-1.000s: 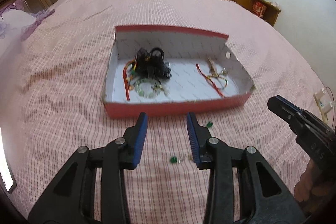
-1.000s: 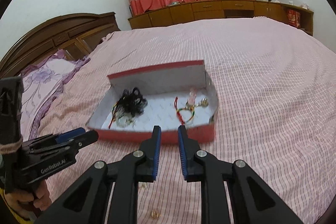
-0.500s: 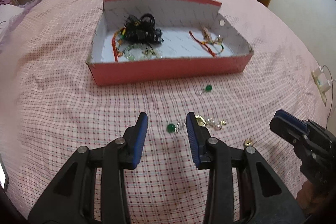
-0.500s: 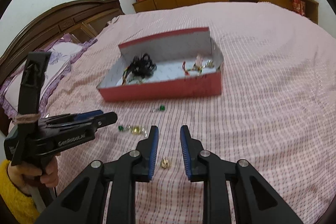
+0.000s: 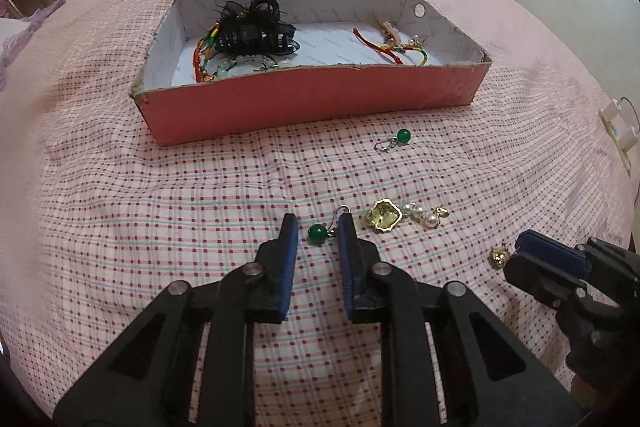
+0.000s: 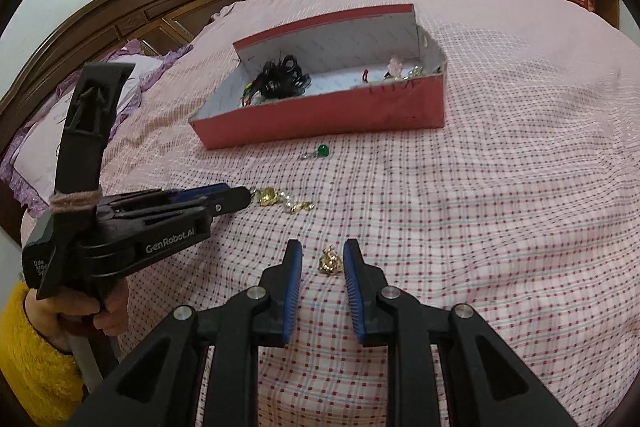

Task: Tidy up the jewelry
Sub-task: 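Grasp the green bead earring with the left tool while the right tool grasps a gold charm, then carry the green earring and gold charm into the box and open both tools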

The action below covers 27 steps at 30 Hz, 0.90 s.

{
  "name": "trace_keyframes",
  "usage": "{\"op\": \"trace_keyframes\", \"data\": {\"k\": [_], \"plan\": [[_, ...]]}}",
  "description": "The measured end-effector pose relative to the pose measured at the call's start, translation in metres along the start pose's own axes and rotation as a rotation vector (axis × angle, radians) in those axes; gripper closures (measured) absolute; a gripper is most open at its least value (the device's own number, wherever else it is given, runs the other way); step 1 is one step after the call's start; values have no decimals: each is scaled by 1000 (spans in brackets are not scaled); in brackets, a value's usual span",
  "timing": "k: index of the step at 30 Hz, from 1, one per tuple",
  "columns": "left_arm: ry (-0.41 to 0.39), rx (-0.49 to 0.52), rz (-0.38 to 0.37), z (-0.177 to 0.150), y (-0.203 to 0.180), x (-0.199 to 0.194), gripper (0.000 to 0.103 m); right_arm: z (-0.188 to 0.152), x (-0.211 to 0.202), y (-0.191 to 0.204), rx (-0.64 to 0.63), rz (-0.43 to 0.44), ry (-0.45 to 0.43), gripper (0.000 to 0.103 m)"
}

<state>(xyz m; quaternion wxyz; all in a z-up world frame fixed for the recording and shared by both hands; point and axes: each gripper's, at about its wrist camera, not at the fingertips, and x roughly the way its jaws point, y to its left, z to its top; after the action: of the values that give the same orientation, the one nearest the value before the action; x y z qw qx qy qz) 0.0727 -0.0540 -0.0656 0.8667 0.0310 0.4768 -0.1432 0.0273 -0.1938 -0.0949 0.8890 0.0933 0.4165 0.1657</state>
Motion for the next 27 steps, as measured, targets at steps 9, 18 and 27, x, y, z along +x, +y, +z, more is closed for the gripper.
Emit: {"op": "trace_keyframes", "data": {"k": [9, 18, 27], "plan": [[-12, 0, -3, 0, -1, -8, 102, -4, 10, -4, 7, 12, 14, 79], [-49, -23, -4, 4, 1, -22, 102, -8, 19, -5, -21, -26, 14, 87], [-113, -38, -7, 10, 2, -44, 102, 5, -2, -3, -31, -8, -73, 88]]}}
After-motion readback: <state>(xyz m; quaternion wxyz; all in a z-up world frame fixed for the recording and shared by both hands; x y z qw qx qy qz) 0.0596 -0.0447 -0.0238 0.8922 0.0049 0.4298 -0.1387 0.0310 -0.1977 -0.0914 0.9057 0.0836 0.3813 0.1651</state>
